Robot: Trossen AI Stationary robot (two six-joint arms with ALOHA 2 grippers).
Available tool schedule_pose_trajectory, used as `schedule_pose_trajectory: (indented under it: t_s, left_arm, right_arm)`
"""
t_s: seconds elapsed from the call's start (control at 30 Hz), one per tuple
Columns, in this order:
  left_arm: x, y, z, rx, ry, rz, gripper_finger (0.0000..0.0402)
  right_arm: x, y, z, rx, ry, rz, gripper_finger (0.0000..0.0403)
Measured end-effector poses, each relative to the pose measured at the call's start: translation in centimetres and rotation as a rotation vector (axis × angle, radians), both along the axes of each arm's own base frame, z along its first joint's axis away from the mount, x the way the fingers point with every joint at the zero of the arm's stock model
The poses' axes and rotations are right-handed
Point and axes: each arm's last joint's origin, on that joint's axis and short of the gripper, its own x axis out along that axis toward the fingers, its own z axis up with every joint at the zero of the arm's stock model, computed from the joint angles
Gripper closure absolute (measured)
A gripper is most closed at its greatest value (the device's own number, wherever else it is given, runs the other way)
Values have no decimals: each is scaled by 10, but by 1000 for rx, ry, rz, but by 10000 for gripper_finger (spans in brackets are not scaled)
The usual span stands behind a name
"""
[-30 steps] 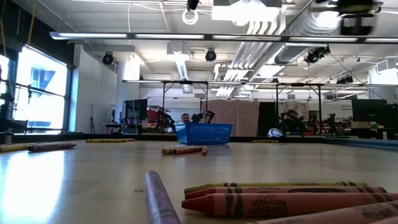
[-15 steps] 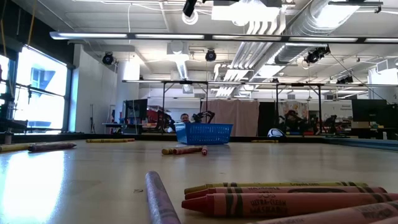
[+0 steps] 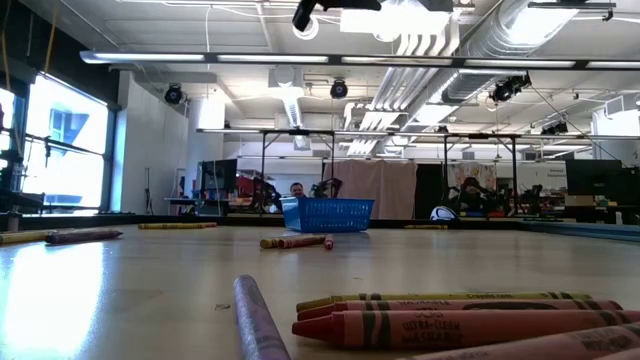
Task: Sort crayons
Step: Put the yellow crayon into the black bin
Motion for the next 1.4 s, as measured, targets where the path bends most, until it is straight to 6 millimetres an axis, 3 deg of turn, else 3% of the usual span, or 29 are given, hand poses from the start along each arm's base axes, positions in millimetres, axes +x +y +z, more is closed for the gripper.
schedule_pose_trajectory:
  t_s: [0.17,0.53,0.63,0.77,0.9,1.27,1.4]
  left_arm:
    - [0,3,0,1,0,8,332]
    - [0,4,0,9,7,8,332]
    - [0,1,0,3,8,-19,332]
    - [0,-3,-1,1,12,-34,332]
    - [0,-7,-1,-1,14,-45,332]
    - [0,-7,-1,-32,3,-36,332]
    - [0,-7,-1,-32,3,-36,332]
  right_arm:
    - [5,13,-11,-35,-36,-5,384]
    - [13,16,-14,-99,-168,-85,383]
    - [13,16,-24,-84,-179,-92,383]
    - [10,17,-51,14,-121,-94,383]
    - [9,13,-64,27,-69,-157,383]
    - [7,11,-67,64,125,-440,381]
    - [7,11,-67,77,157,-477,360]
